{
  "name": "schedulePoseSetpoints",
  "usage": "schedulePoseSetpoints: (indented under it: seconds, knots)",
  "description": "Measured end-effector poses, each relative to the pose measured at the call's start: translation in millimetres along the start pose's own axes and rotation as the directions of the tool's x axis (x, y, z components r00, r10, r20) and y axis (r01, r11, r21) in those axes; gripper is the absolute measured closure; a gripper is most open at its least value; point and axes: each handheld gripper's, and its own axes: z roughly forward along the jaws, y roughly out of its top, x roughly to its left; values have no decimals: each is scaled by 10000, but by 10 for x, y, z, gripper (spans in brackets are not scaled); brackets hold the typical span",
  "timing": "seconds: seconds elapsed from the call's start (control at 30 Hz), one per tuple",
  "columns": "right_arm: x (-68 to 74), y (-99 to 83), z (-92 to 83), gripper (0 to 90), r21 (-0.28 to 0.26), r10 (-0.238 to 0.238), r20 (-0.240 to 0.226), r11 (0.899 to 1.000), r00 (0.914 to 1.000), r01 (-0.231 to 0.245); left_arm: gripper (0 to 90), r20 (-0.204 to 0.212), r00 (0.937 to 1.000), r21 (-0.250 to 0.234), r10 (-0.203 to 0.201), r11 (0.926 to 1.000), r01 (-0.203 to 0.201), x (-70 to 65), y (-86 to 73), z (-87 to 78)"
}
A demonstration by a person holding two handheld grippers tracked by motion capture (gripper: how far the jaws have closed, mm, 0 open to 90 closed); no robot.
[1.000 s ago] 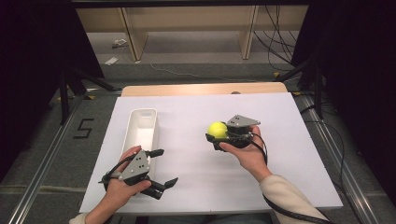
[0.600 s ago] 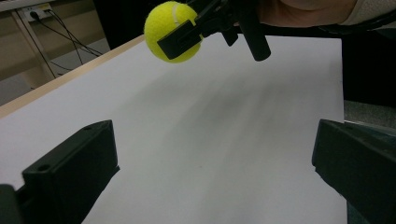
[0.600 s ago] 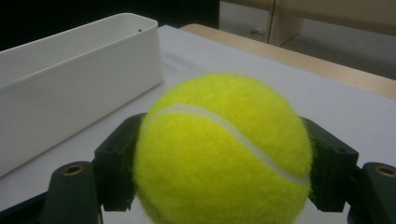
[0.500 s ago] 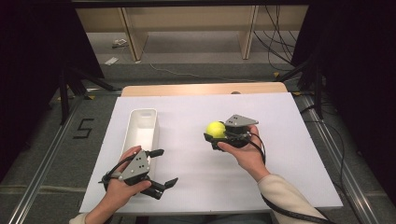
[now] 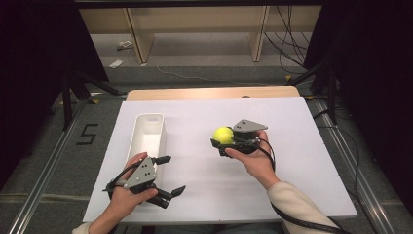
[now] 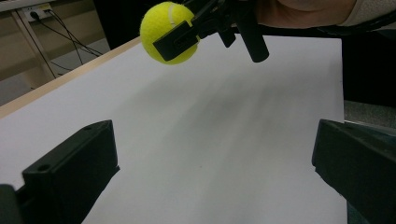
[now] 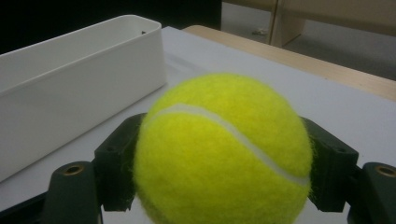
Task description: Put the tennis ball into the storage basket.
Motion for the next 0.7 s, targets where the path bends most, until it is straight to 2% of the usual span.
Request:
schedulePoseSetpoints:
  seconds: [0.7]
  knots:
    - [37,30,39,266,-76,-26,-81,10000,10000,25,0,5,10000,7,17,10000,-17,-2,0,-2]
